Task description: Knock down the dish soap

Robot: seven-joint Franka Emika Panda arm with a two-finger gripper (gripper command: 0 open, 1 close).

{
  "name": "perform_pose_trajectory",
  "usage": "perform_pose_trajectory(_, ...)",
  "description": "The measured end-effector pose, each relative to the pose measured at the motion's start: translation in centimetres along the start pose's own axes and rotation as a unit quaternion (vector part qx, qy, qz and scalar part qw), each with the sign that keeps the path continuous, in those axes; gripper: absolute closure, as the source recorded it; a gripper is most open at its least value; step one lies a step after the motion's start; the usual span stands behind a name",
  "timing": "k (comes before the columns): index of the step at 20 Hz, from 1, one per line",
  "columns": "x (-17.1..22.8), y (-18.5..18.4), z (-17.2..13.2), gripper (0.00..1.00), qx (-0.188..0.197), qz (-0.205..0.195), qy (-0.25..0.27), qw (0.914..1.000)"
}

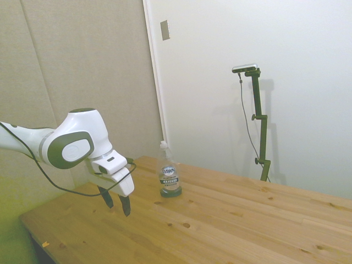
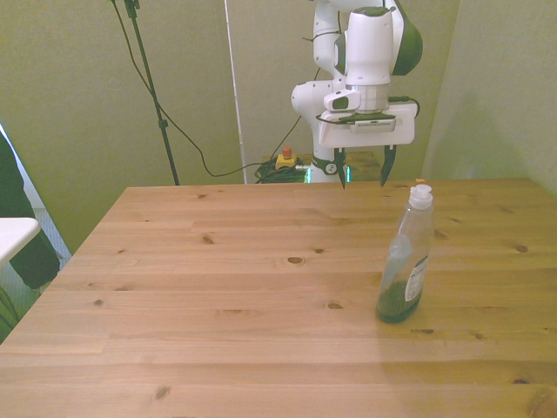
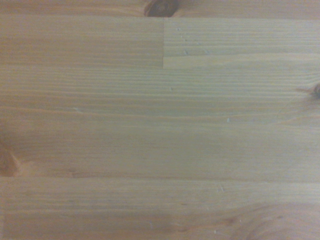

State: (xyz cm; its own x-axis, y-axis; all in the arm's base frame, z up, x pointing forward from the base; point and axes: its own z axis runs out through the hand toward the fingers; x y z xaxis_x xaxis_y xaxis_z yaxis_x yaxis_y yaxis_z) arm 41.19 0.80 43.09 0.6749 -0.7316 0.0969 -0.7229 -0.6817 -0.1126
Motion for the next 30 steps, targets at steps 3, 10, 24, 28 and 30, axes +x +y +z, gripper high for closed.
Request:
perform_pose_trajectory(3,0.2,0.0,-0.2,0.0,0.001,-0.002,0.003,1.0)
perform_pose_trajectory(10,4.8,-1.4,-4.5,1.0,0.014,-0.018,0.037,0.9991)
perform_pose_trajectory(24,15.3,-5.8,-3.8,1.0,0.065,0.0,0.08,0.9947)
perform_pose_trajectory(28,15.8,-7.0,-3.4,1.0,0.081,0.007,0.085,0.9931)
perform_pose_trajectory(30,15.9,-7.9,-3.3,1.0,0.087,0.012,0.089,0.9921)
